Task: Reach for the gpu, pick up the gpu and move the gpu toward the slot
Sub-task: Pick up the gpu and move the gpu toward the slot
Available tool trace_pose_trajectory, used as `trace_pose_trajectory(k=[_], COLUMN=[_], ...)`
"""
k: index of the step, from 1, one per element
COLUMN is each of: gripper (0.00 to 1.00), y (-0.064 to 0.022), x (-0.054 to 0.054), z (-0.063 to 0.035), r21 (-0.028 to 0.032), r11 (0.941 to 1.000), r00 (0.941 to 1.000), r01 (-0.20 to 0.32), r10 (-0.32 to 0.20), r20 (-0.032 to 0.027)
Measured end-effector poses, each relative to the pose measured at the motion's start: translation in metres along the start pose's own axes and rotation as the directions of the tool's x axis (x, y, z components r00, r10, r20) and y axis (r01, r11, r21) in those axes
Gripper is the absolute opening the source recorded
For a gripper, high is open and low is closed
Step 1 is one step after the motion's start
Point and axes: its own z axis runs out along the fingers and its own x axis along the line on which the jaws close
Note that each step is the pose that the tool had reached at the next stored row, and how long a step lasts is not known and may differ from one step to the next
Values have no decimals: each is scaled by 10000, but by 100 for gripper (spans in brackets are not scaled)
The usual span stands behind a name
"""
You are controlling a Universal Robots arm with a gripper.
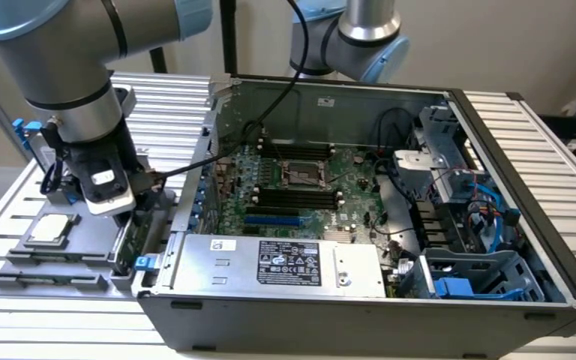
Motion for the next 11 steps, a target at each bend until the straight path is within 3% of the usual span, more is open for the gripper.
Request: trace_pose_trajectory(k=[11], gripper=[26], y=[-1], x=[1], z=[-7], r21=[-3], r11=[9998], r00=[9998], r01=[205], r10=[-205], r20=[-3])
